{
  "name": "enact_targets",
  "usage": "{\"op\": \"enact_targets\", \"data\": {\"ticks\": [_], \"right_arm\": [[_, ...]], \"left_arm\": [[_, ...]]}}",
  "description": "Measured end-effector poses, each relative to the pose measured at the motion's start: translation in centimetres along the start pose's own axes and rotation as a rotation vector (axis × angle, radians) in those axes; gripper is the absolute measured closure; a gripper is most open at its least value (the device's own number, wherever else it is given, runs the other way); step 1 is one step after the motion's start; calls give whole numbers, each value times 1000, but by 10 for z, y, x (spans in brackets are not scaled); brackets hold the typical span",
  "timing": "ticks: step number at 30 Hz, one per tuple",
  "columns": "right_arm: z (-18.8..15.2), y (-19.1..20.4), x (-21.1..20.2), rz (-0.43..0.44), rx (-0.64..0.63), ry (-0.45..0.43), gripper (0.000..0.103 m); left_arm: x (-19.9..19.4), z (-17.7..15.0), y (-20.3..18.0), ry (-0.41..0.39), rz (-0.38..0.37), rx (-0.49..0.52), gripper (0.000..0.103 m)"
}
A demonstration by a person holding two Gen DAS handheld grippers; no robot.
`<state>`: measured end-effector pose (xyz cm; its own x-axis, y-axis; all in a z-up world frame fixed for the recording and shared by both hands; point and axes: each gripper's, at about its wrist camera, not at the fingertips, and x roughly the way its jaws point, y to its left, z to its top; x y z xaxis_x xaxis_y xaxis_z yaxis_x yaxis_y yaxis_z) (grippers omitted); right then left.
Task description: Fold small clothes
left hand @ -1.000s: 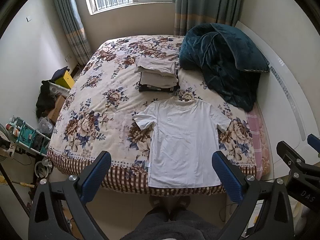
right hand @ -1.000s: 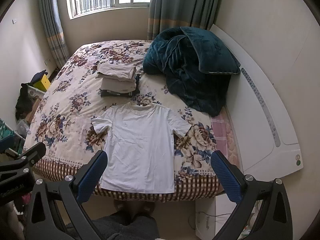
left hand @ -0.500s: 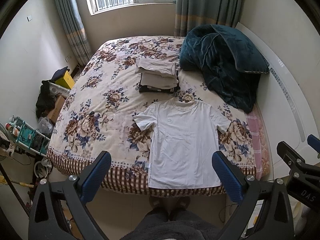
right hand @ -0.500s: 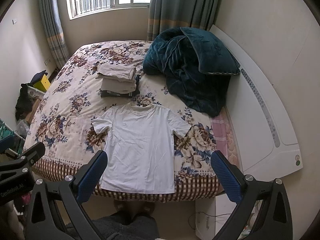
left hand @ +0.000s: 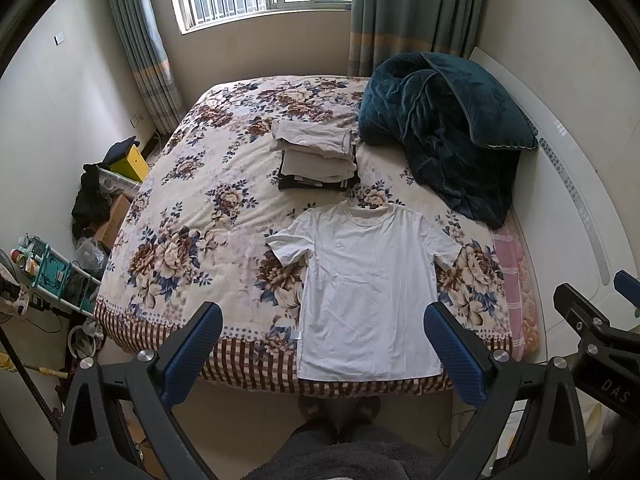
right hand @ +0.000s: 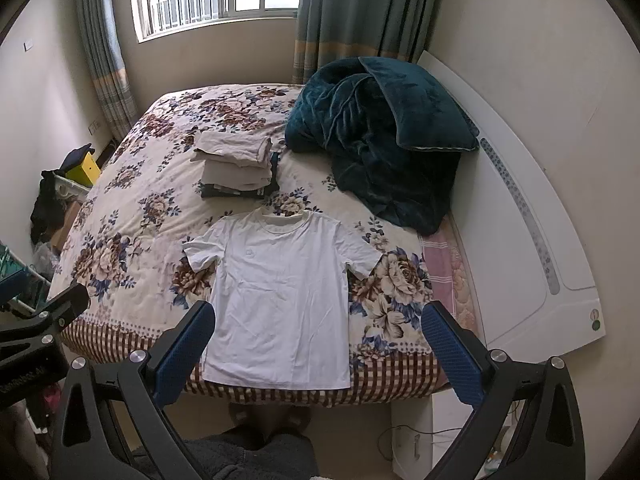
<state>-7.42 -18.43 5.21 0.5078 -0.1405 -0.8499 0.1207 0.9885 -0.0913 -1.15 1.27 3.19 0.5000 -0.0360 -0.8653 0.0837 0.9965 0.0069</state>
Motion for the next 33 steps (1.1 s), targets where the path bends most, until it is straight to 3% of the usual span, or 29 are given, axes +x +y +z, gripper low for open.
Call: {"op": "enact_targets", "data": {"ticks": [11, 17, 22, 24, 27, 33], "right_arm": [[5, -5, 2, -3, 4, 6, 0], [6, -14, 43, -8, 73, 35, 0], [-1, -42, 121, -67, 192, 86, 0], [-7, -60, 163, -103, 252, 122, 0], [-19, -93, 234, -130, 359, 195, 0], [-42, -170, 400, -83, 576, 354, 0]], "left_arm": [[5, 0, -1, 2, -3, 2, 0], [54, 13, 2, -48, 32, -3, 0], [144, 22, -5, -22, 81, 21, 0], [190, 30, -14, 25, 102, 19, 0], [244, 34, -25, 98, 133, 18, 0], [364, 43, -54, 217, 251, 19, 0]]}}
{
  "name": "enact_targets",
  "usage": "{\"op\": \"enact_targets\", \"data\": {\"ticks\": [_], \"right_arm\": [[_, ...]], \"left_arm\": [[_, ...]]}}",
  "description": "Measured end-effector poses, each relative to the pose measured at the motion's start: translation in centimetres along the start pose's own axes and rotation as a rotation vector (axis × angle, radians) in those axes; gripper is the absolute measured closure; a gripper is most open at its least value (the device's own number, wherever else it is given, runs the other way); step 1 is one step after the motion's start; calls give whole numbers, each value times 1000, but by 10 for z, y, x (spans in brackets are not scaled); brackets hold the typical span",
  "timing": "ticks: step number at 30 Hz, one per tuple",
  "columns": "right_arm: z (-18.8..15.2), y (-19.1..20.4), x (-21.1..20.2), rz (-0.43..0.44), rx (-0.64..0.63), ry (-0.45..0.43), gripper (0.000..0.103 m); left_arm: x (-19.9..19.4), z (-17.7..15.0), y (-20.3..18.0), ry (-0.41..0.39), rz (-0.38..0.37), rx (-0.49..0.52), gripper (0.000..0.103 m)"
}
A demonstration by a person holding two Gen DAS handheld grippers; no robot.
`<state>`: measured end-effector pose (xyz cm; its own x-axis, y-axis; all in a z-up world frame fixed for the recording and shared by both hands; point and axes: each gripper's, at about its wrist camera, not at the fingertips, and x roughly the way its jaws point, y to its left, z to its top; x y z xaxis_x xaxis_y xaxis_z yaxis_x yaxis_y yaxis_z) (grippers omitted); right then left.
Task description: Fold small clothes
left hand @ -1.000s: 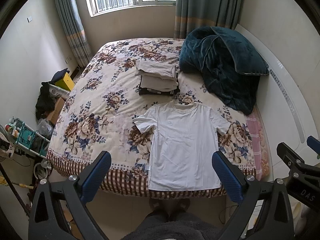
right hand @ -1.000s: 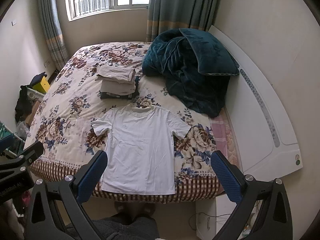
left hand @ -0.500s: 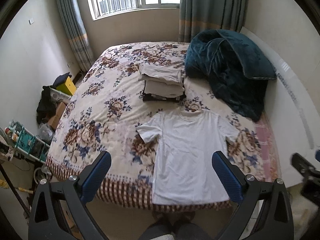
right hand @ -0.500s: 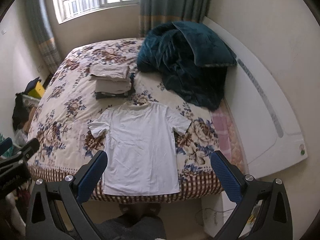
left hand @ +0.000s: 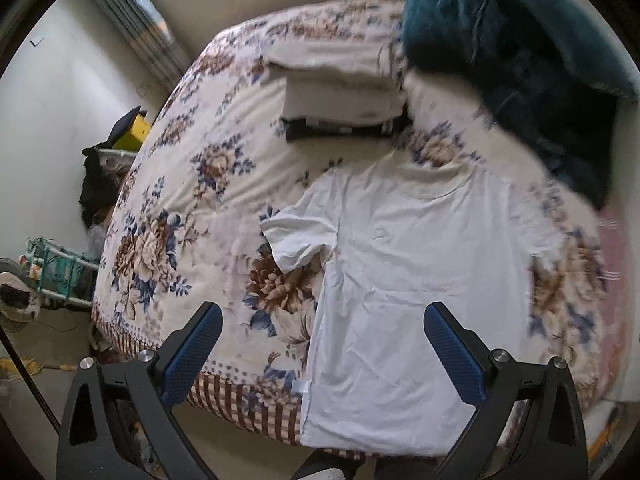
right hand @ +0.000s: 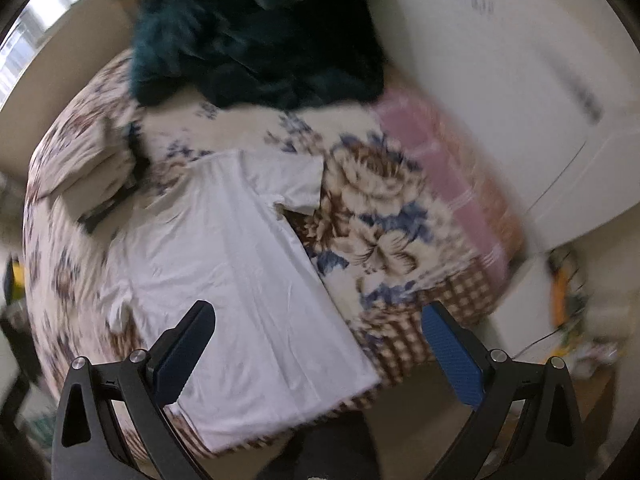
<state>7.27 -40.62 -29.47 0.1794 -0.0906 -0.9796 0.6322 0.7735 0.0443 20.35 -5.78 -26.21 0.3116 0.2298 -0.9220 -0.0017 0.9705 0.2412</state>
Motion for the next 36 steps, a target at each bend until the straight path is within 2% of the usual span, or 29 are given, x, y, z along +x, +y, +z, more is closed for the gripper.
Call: {"op": "enact_targets", "data": {"ticks": [2, 7, 10, 15, 17, 19, 20, 21, 22, 23, 24, 25, 29, 30, 33, 34, 36], "right_arm": [[28, -15, 67, 31, 84, 73, 0], [75, -35, 231, 74, 253, 225, 0], [84, -41, 306, 128, 384, 300, 0], [80, -50, 385, 248, 653, 372, 1], [74, -50, 409, 290, 768, 380, 8], [68, -46, 423, 313, 856, 387, 24], [67, -43, 426, 314, 887, 374, 26], [66, -39, 426, 312, 914, 344, 33], [66, -34, 425, 313, 925, 319, 45], [68, -28, 423, 305, 921, 295, 55], [71, -20, 422, 297, 904, 276, 78], [74, -11, 418, 293, 880, 252, 91], [99, 38, 393, 220, 719, 133, 95], [107, 59, 381, 182, 631, 86, 96], [123, 134, 354, 97, 332, -32, 96], [122, 179, 344, 60, 150, -82, 96], [110, 246, 340, 1, -118, -142, 96]], "left_arm": [[31, 7, -13, 45, 17, -10, 0], [144, 15, -63, 234, 25, -16, 0], [196, 12, -83, 296, 49, -3, 0], [251, 5, -100, 372, 51, -5, 0], [263, 6, -104, 386, 39, -11, 0], [275, 6, -109, 403, 28, -17, 0], [279, 8, -111, 406, 22, -19, 0], [281, 7, -108, 409, 13, -25, 0], [281, 7, -106, 410, 9, -30, 0], [282, 8, -104, 409, 5, -36, 0], [281, 8, -99, 408, -4, -47, 0], [281, 9, -96, 406, -7, -52, 0], [277, 12, -73, 380, -6, -82, 0], [276, 12, -65, 370, 1, -92, 0], [275, 12, -39, 343, 24, -122, 0], [276, 11, -29, 339, 35, -134, 0], [281, 8, -10, 338, 53, -154, 0]]}}
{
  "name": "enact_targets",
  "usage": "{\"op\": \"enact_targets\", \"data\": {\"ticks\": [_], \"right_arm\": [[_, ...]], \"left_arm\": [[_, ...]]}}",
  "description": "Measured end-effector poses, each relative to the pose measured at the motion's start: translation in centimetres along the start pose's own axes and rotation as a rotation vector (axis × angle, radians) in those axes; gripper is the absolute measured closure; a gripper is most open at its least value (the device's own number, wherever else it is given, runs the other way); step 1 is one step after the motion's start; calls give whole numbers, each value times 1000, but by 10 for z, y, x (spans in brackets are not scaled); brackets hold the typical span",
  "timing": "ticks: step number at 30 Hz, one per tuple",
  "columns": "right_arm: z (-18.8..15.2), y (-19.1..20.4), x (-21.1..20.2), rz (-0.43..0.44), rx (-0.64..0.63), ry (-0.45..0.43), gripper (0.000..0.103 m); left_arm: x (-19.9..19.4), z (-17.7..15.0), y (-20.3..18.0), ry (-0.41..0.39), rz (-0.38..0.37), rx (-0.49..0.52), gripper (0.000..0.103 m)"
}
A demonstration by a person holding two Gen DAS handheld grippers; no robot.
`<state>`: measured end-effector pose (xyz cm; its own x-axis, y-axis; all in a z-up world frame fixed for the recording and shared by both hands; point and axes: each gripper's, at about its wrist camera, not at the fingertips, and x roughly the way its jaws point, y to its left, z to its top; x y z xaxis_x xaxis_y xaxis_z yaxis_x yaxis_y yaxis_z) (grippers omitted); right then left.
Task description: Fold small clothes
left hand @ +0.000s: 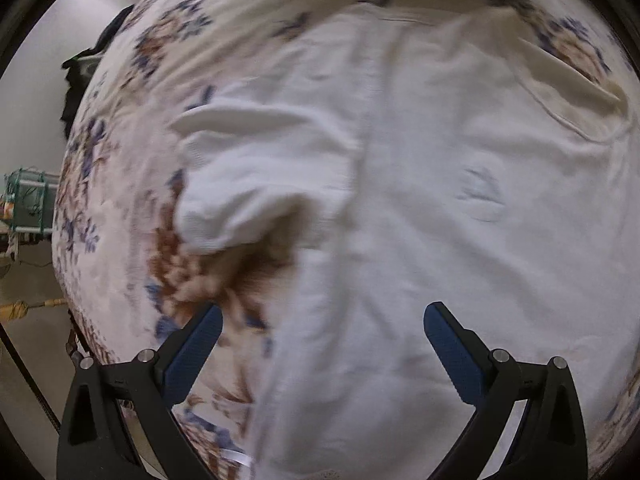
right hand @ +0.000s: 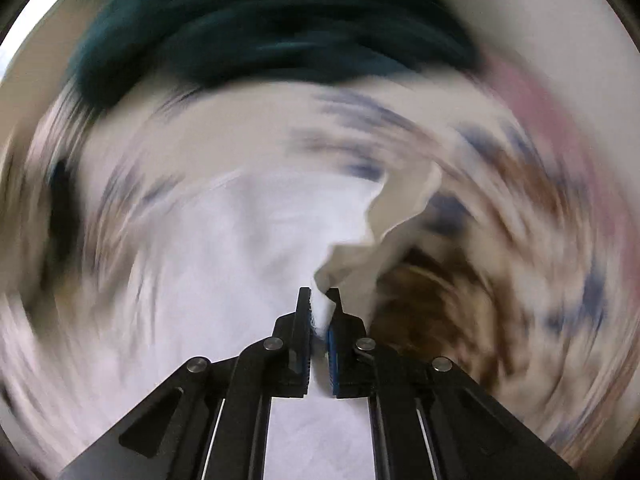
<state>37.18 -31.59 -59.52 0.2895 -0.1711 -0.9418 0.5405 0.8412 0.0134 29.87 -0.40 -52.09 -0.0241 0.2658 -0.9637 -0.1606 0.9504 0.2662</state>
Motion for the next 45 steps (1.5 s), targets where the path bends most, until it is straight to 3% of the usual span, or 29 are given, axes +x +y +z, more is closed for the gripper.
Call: {"op": "enact_targets", "data": {"ticks": [4, 6, 9, 11, 12, 13, 15, 17, 22, 27, 28, 29, 30, 31, 32, 34, 38, 41, 43, 45], "right_arm": [[-64, 140, 11, -118, -610, -95, 97], [-99, 173, 30, -181, -813, -39, 97], [-129, 192, 31, -210, -925, -10, 91], [-140, 200, 14, -136, -954, 5, 68], [-147, 199, 5, -71, -965, 26, 51], [-154, 191, -5, -18, -970, 47, 45], [-159, 182, -17, 10, -955, 52, 45], [-158, 162, -22, 26, -893, 78, 45], [-140, 113, -15, 5, -605, 180, 44], [-126, 72, 2, -63, -343, 256, 44], [-126, 64, 2, -64, -304, 266, 44], [-125, 61, 3, -65, -285, 271, 44], [-125, 58, 3, -72, -267, 273, 44], [-125, 55, 3, -81, -260, 270, 44], [-127, 53, 2, -90, -260, 265, 44], [-128, 50, 1, -105, -265, 258, 44], [-127, 42, -4, -122, -269, 251, 44], [-125, 25, -3, -148, -244, 246, 44], [-129, 20, -10, -168, -217, 242, 44], [-122, 12, -4, -188, -202, 242, 44]], "left_arm": [[13, -1, 28, 25, 23, -39, 0], [18, -7, 39, 38, 28, -61, 0], [27, -14, 60, 59, 30, -98, 0], [32, -19, 72, 77, 19, -130, 0], [35, -22, 81, 86, 17, -151, 0], [36, -24, 84, 93, 15, -162, 0], [42, -29, 100, 116, -16, -214, 0], [47, -30, 114, 136, -98, -287, 0], [68, -29, 158, 155, -520, -649, 0], [98, -14, 169, 159, -843, -932, 2], [102, -10, 169, 146, -878, -976, 5], [105, -6, 168, 132, -900, -1006, 18], [107, 1, 167, 120, -907, -1018, 42], [108, 7, 166, 98, -915, -1018, 61], [107, 12, 164, 86, -912, -1009, 94], [99, 25, 161, 40, -868, -977, 98], [56, 54, 157, -177, -764, -799, 99], [8, 72, 121, -328, -722, -532, 99], [-9, 72, 86, -344, -745, -392, 99], [-15, 71, 41, -273, -806, -244, 97]]}}
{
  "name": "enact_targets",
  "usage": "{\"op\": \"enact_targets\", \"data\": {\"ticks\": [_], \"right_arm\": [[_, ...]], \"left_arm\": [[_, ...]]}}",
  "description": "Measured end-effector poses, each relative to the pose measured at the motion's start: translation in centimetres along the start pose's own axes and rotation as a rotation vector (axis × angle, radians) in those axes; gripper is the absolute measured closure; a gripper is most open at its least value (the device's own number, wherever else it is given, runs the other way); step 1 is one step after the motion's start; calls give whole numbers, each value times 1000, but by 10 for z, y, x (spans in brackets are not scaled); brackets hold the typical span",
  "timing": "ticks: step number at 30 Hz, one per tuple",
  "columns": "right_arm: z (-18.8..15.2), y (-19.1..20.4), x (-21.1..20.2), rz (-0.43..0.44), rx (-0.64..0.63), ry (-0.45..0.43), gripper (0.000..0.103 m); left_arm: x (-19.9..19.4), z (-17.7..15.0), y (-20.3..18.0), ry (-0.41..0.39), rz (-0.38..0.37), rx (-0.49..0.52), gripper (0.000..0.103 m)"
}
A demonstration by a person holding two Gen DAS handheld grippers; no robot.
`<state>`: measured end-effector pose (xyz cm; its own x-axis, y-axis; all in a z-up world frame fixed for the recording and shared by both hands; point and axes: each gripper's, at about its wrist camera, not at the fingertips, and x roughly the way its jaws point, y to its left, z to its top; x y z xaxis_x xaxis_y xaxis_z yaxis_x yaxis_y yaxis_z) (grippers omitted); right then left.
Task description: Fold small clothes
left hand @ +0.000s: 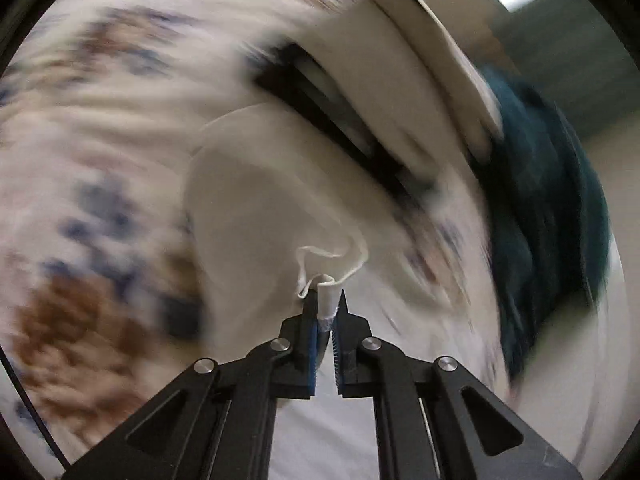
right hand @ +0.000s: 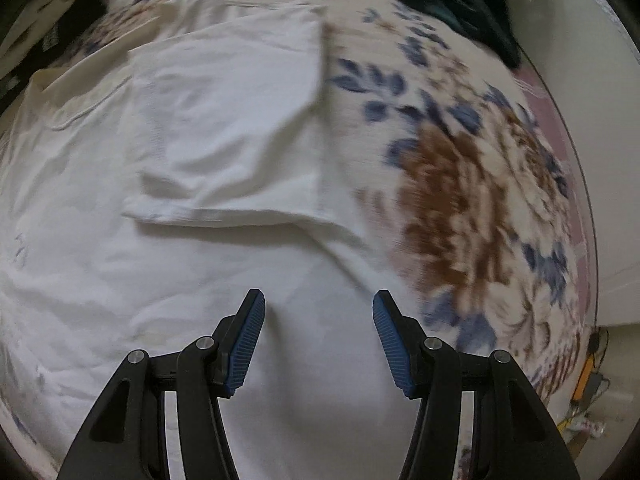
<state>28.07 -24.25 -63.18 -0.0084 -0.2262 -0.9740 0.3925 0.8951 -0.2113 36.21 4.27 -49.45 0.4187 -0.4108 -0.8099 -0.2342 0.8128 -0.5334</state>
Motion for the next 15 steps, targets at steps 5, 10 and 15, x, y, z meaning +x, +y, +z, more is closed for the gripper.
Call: {"op": "enact_targets", "data": {"ticks": [5, 10, 15], "right_arm": [[-5, -19, 9, -17, 8, 32, 44], [-7, -29, 5, 13, 29, 30, 44], [-9, -31, 8, 57, 31, 51, 44]], "left_arm": [[23, -35, -23, 188, -15, 120, 76], [-10, -30, 18, 140, 89, 96, 4], [2, -14, 28, 96, 287, 144, 4]]}}
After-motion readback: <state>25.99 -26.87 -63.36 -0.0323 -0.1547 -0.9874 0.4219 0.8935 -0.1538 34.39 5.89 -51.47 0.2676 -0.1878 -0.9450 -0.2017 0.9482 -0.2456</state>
